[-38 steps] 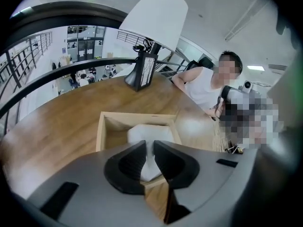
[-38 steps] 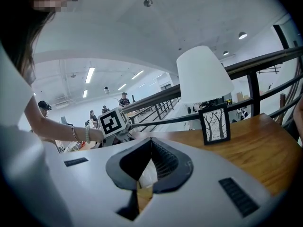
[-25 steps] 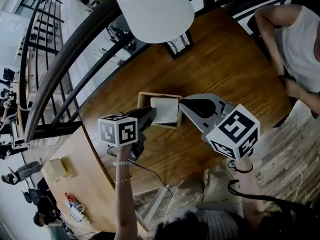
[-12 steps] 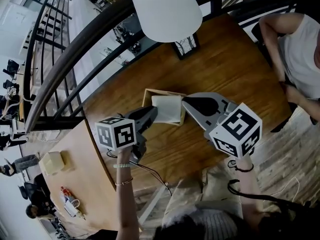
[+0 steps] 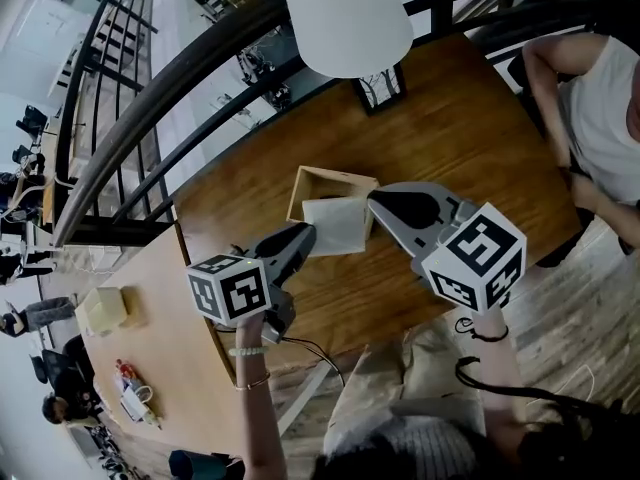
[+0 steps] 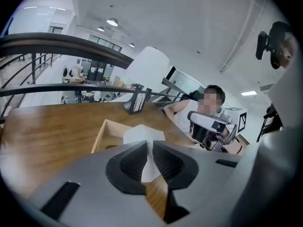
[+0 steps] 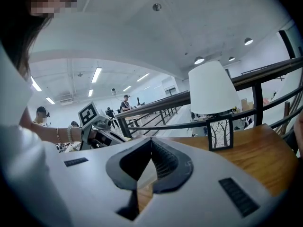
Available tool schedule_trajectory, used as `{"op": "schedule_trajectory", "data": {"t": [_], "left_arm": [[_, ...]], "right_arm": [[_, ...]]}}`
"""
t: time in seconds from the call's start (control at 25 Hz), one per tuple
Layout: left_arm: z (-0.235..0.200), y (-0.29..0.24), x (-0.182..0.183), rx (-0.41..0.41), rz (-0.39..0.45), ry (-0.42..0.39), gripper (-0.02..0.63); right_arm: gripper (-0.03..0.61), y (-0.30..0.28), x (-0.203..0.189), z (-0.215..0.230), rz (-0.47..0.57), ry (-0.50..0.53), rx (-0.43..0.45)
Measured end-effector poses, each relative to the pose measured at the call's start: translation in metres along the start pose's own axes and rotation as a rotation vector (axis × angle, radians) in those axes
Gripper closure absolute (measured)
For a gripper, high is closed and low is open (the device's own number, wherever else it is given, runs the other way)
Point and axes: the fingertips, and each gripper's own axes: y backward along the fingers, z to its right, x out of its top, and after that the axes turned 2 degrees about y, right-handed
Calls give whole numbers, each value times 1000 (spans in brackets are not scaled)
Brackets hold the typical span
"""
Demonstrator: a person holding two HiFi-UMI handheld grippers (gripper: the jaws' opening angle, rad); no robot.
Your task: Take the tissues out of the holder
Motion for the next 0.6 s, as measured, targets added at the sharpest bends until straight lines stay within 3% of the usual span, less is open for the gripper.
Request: {"op": "schedule_trajectory", "data": {"t": [0.24,0.6], "left_arm": [[-4,25,-33,26,67,60,582],[-14,6,-100,21,104,186,604]], "right_arm": [[566,-2,3,-21,-5,32,36],[566,7,-8,-43,-44,79,73]]}}
